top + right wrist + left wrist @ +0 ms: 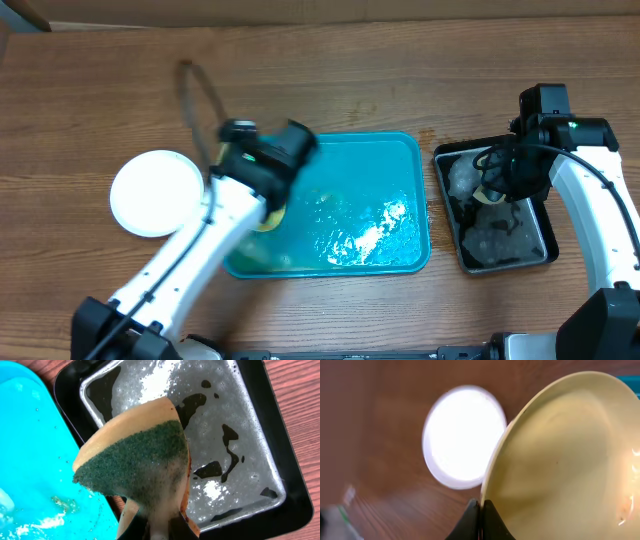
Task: Clean dirty plates on tray and stack at the side
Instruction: 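Lift the yellow plate with left gripper and carry it left, then lower the yellow plate onto the white plate stack and release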
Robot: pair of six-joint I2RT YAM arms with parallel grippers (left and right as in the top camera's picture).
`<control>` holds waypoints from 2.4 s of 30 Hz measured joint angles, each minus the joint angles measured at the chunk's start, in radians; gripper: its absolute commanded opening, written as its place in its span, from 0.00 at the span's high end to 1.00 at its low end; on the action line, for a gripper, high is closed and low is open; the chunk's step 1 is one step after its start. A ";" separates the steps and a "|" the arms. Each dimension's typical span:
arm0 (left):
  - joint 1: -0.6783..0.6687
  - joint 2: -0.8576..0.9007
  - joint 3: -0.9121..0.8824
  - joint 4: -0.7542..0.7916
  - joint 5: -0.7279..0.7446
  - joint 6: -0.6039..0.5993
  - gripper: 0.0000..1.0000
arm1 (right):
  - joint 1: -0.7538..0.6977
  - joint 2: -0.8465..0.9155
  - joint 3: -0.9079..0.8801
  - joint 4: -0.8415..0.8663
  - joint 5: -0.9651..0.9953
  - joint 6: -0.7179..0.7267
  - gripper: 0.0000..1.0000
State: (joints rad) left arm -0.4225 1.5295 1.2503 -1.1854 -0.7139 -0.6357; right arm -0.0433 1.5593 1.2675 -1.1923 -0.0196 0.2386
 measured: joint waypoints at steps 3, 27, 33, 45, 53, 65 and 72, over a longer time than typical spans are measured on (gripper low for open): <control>0.179 0.000 0.000 0.019 0.155 0.027 0.96 | 0.000 0.000 0.000 -0.002 0.000 0.000 0.93; 0.861 0.000 0.000 0.190 0.586 0.135 0.37 | 0.000 0.000 0.000 -0.003 0.000 0.000 0.93; 0.861 0.000 0.000 0.164 0.613 0.139 0.20 | 0.000 0.000 0.000 0.003 0.000 0.000 0.90; 0.762 0.000 0.000 -0.014 0.869 0.239 0.18 | 0.000 0.016 0.000 0.113 -0.003 -0.063 0.89; 0.636 0.000 0.000 -0.047 0.898 0.303 0.19 | 0.000 0.156 0.000 0.115 -0.029 -0.079 0.89; 0.584 0.000 0.000 -0.049 0.902 0.316 0.19 | -0.006 0.393 0.000 0.161 -0.104 -0.082 0.83; 0.584 0.000 0.000 -0.048 0.902 0.322 0.19 | -0.043 0.435 0.020 0.150 -0.167 -0.009 0.92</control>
State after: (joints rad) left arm 0.1612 1.5295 1.2503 -1.2339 0.1879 -0.3134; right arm -0.0868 1.9938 1.2877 -1.0428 -0.1871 0.2295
